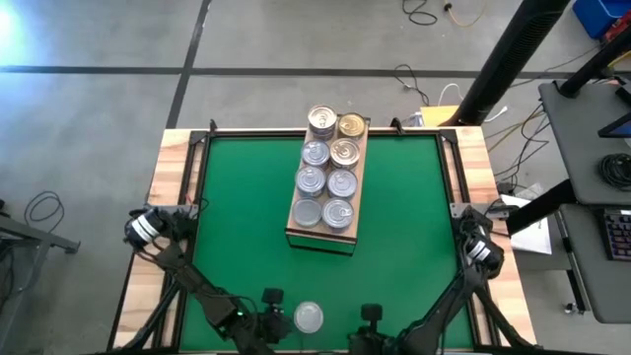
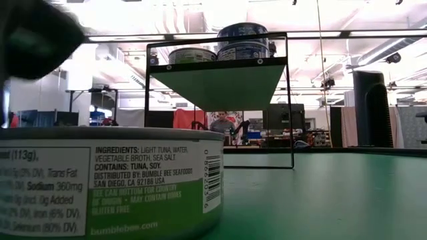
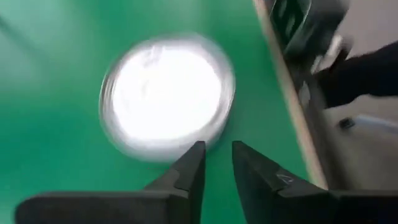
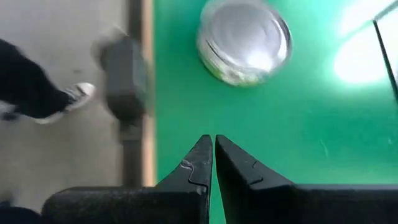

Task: Stack canned seafood by type on shelf
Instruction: Stack the green tuna can on top of the other green can on the shelf

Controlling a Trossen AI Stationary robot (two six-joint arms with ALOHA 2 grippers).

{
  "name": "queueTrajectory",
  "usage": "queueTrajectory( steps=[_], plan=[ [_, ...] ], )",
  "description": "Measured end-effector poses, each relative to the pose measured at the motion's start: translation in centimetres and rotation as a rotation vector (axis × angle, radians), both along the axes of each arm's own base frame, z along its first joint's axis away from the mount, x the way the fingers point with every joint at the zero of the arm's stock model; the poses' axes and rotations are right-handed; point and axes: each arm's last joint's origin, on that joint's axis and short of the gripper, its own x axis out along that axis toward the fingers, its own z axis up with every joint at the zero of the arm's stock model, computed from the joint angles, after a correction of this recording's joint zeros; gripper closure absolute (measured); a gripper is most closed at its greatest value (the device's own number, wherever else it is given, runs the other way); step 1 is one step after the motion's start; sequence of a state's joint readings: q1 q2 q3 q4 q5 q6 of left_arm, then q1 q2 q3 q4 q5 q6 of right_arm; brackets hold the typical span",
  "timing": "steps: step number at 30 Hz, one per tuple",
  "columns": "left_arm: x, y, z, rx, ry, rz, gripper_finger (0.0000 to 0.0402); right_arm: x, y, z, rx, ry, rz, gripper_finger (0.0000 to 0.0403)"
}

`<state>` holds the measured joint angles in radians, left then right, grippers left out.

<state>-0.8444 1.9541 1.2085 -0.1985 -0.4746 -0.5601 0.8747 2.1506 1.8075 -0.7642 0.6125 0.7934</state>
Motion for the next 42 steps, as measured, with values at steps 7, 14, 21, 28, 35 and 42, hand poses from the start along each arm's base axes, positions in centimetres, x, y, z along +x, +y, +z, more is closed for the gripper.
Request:
queueTrajectory(
  steps=[7, 14, 21, 28, 35, 42],
  plan=[
    [-4.1, 0.5, -1.0, -0.088, -0.231, 0.167, 0.0246, 1.6, -1.9, -2.4, 0.146, -0.054, -0.183, 0.039],
    [-4.6, 0.7, -5.2, -0.311, -0.289, 0.128, 0.013, 2.5, -2.8, -3.0, 0.138, -0.028, -0.146, 0.039],
    [-3.7, 0.6, -7.5, -0.253, -0.324, 0.157, 0.0058, 3.2, -3.7, -3.4, 0.141, 0.011, -0.127, 0.039],
    [-2.1, 1.6, -8.6, -0.196, -0.361, 0.17, 0.0035, 4.7, -5.9, -5.1, 0.144, 0.032, -0.232, 0.039],
    [-0.9, 2.6, -10.2, -0.152, -0.395, 0.18, 0.0027, 5.9, -7.0, -6.9, 0.152, 0.012, -0.272, 0.039],
    [0.8, 2.2, -10.8, -0.029, -0.519, 0.245, 0.0025, 6.7, -7.5, -7.3, 0.174, -0.001, -0.262, 0.039]
  ],
)
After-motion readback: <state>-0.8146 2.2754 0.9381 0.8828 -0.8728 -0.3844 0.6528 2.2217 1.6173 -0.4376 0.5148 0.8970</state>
